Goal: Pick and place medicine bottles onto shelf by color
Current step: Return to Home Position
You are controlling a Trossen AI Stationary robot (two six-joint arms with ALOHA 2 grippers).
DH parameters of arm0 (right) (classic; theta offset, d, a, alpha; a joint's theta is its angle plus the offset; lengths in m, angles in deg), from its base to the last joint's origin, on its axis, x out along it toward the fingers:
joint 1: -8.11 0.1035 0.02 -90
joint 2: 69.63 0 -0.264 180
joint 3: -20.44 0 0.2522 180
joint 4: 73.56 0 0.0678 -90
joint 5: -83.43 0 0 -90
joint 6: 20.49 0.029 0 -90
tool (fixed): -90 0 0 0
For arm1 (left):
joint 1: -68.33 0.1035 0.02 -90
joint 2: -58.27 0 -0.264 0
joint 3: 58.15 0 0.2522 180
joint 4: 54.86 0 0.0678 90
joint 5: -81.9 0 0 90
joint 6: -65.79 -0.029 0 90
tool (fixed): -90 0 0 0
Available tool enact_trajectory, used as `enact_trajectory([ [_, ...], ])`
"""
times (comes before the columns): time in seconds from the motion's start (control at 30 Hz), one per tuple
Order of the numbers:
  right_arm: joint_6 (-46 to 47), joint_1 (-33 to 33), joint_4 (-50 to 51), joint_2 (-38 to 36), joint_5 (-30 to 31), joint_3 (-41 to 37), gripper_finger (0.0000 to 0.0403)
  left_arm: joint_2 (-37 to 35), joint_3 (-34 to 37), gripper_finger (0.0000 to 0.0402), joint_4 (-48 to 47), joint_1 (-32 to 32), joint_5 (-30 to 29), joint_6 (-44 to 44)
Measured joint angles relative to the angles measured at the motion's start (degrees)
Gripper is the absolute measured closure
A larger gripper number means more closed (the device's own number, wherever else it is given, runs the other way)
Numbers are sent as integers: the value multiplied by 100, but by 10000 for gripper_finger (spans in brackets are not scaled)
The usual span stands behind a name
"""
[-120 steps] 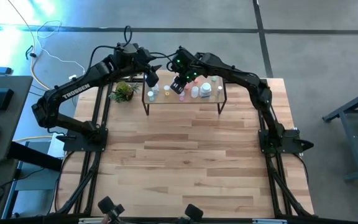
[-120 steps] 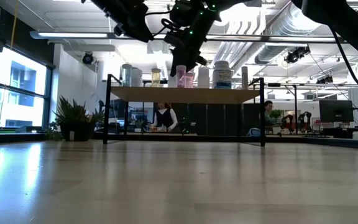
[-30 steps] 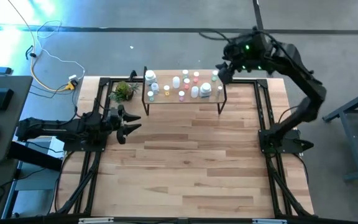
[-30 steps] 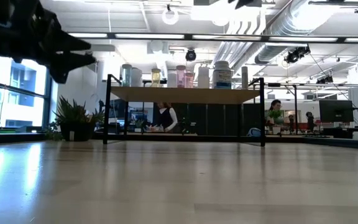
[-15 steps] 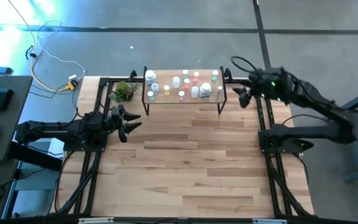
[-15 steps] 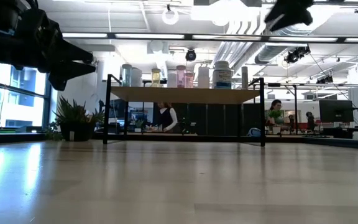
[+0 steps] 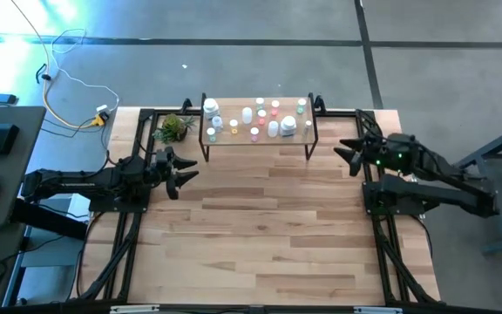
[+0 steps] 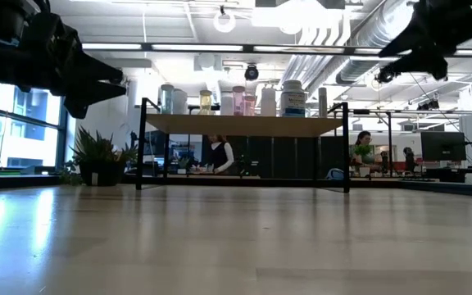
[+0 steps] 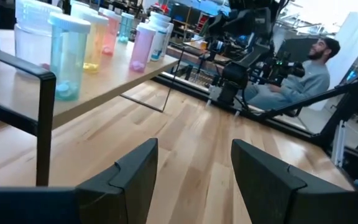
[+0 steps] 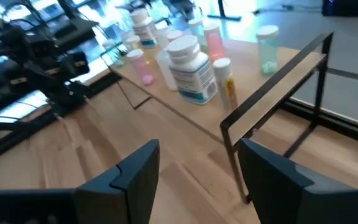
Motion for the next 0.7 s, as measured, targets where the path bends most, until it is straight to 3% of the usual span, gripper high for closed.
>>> enact_trajectory([
  [0.3,17,258,-604,-934,0,-1245,194,0,-2,206,0,22,-20,-645],
  [0.7,121,504,-1207,-1202,4,-2017,194,0,-2,206,7,20,0,-1396],
])
